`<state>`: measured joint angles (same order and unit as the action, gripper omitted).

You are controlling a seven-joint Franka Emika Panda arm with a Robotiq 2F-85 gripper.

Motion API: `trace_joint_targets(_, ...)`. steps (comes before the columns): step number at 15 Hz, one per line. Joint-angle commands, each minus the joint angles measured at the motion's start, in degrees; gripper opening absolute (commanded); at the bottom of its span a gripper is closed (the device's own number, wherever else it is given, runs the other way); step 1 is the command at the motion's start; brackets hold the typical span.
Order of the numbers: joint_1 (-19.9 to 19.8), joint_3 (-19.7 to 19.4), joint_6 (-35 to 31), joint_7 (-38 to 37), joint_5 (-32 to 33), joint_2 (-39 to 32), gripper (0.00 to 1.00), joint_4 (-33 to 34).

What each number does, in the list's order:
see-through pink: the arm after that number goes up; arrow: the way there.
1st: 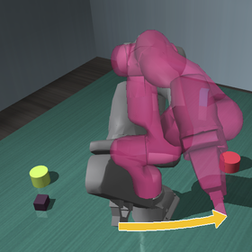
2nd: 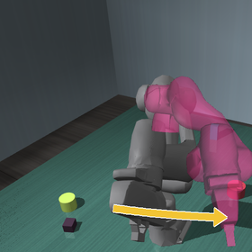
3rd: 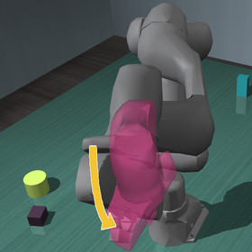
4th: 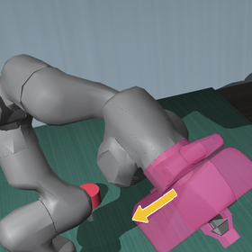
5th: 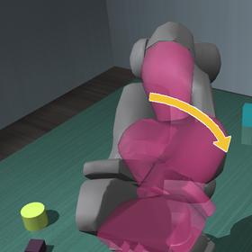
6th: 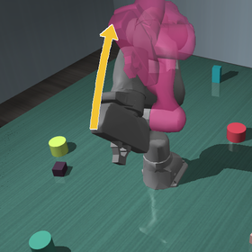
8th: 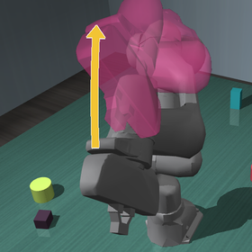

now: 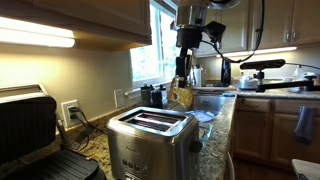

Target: Put the left slice of bread in the right compartment of the toaster

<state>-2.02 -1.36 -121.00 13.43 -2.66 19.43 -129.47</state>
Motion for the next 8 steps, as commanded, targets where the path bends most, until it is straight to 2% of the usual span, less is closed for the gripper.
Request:
trace_joint_targets(1, 1.11, 0.34, -0.11, -2.24, 1.12, 1.26, 0.07, -0.12)
trace_joint_targets(8, 1.49, 0.74, 0.0, -2.74, 0.84, 0.6, 0.07, 0.32)
